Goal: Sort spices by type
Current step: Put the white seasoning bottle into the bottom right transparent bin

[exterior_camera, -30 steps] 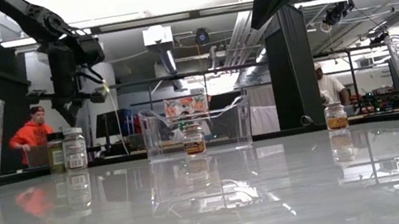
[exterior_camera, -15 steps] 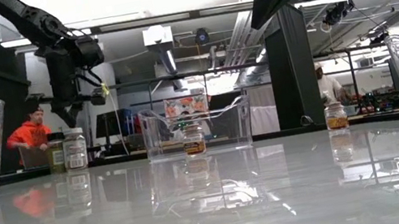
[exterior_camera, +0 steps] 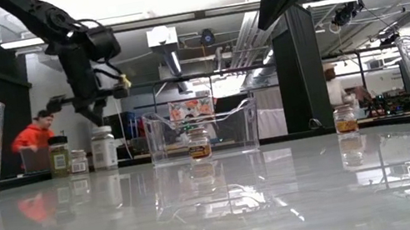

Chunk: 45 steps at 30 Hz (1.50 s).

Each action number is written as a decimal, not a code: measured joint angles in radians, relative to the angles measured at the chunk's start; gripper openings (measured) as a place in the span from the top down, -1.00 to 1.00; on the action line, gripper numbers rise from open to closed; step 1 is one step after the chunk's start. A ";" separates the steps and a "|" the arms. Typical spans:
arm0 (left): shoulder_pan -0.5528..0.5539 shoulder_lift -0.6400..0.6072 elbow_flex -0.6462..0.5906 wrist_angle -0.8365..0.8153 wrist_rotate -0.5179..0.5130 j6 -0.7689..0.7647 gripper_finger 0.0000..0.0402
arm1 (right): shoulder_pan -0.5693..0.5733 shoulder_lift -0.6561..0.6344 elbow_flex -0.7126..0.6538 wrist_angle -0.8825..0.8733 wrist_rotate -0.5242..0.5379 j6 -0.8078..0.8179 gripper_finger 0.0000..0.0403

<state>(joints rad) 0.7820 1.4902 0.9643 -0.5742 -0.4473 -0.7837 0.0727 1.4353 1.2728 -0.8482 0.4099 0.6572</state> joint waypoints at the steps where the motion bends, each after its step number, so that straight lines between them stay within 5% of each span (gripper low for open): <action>1: -0.016 0.000 0.000 0.000 0.000 0.000 1.00 | 0.000 0.000 0.000 0.000 0.000 -0.006 1.00; 16: -0.274 0.001 -0.001 -0.004 0.070 -0.045 1.00 | 0.000 0.000 0.000 0.000 -0.003 -0.057 1.00; 33: -0.703 -0.003 0.001 -0.021 0.187 -0.157 1.00 | -0.001 -0.001 0.000 -0.005 -0.051 -0.101 1.00; 45: -0.861 -0.062 0.006 0.028 0.282 0.008 1.00 | -0.001 -0.001 0.000 -0.008 -0.051 -0.125 1.00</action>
<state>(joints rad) -0.0792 1.4283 0.9702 -0.5464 -0.1652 -0.7760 0.0719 1.4345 1.2728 -0.8562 0.3592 0.5326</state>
